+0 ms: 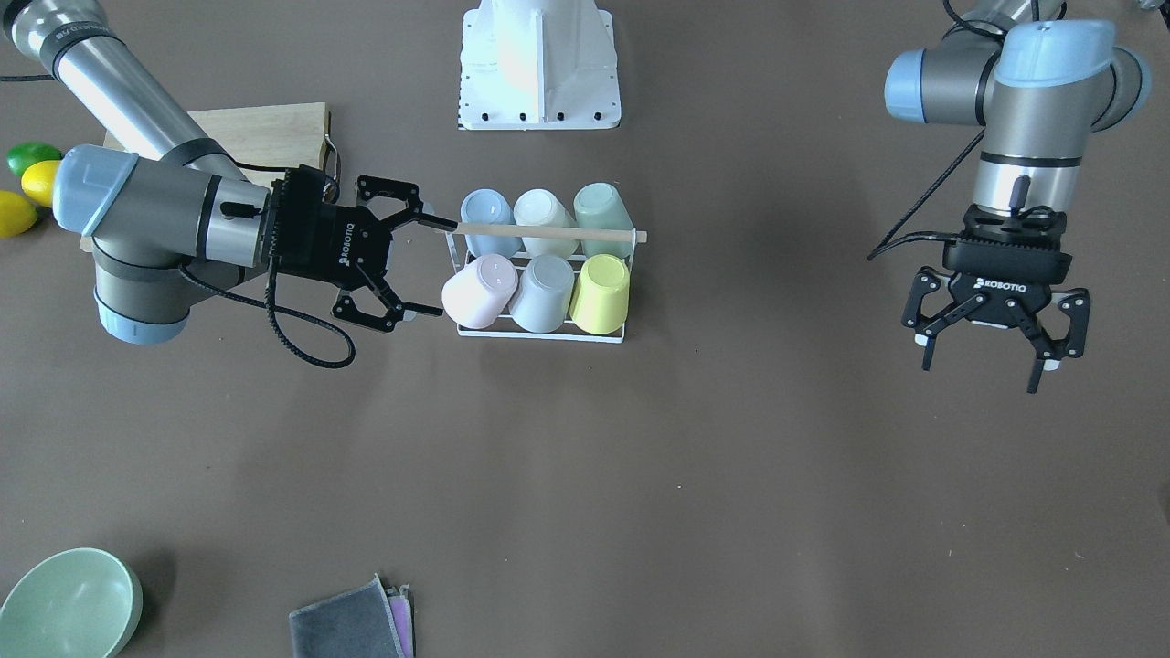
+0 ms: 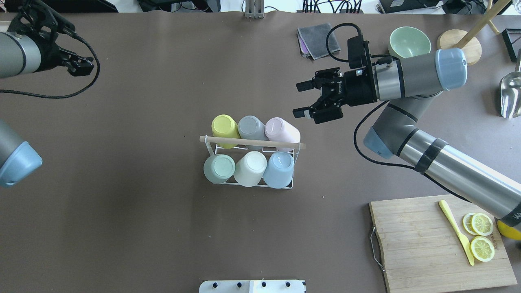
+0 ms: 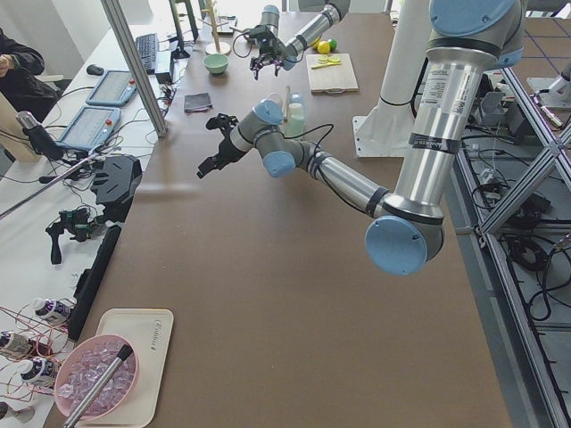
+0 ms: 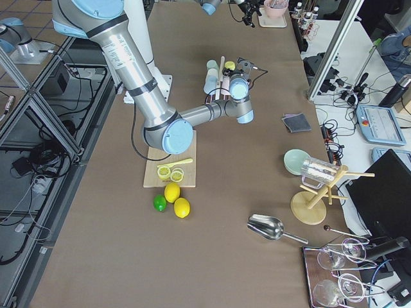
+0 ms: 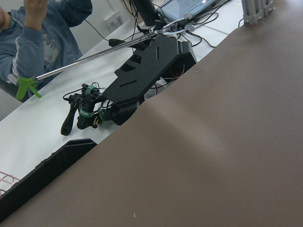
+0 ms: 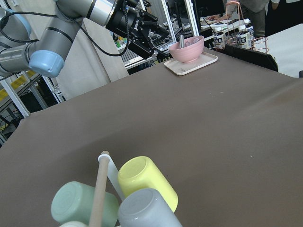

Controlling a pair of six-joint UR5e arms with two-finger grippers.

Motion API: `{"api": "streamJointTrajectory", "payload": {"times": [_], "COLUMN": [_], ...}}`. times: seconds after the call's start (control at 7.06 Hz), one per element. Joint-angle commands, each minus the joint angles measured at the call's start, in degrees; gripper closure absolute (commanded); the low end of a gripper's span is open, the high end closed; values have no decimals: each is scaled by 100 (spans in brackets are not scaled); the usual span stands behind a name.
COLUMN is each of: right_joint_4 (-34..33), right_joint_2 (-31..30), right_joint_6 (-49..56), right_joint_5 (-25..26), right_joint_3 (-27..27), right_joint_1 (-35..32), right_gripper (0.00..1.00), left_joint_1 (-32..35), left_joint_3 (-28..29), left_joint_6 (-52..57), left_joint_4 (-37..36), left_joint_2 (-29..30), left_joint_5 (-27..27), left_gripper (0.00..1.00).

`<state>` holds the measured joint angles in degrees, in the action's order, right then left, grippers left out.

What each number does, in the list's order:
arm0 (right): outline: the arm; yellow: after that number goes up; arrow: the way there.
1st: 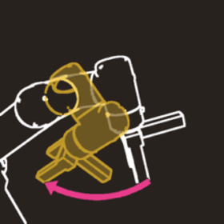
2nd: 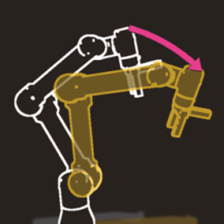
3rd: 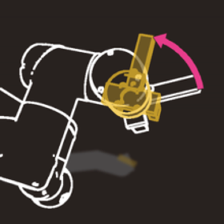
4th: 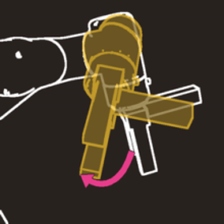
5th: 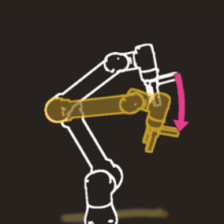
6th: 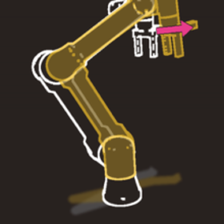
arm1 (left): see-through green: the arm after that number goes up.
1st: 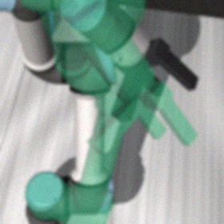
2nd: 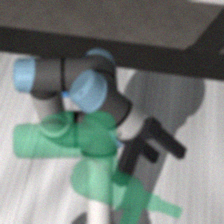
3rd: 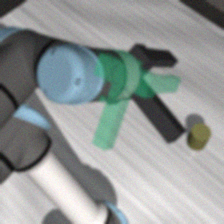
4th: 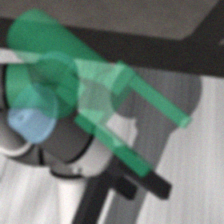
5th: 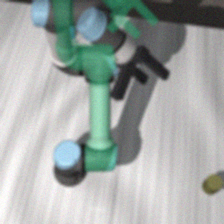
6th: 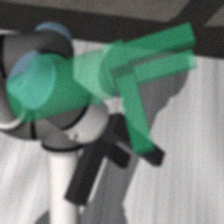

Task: Place cup on cup holder

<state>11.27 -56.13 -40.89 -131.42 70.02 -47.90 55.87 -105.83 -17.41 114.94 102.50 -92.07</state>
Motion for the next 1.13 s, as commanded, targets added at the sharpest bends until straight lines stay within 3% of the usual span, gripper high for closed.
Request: {"api": "streamJointTrajectory", "payload": {"times": [0.0,0.14,0.42,0.57,0.71,0.85,0.99], "right_joint_4": [-629,-1453,-3446,-4648,-6096,-7267,-7706], "right_joint_2": [57,189,181,86,-124,-466,-808], "right_joint_6": [-209,-192,-130,-112,-112,-112,-112], "right_joint_5": [-320,-670,-770,-762,-562,345,989], "right_joint_3": [38,152,643,993,1440,2028,2321], "right_joint_1": [-499,-849,-1168,-1230,-1213,-1039,-724], "right_gripper": [0,0,0,0,0,0,0], "left_joint_1": [642,1071,1907,2328,2785,3329,3587], "left_joint_3": [191,743,1449,1756,1968,2127,2041], "left_joint_6": [9,122,692,956,1402,1624,1618], "left_joint_4": [-1303,-1325,-1412,-1404,-1395,-1404,-1387], "left_joint_2": [-124,-299,-833,-1063,-1318,-1425,-1713], "left_joint_5": [-590,-1201,-2599,-2753,-3172,-3376,-3596], "left_gripper": [2,2,2,2,2,2,2]}}
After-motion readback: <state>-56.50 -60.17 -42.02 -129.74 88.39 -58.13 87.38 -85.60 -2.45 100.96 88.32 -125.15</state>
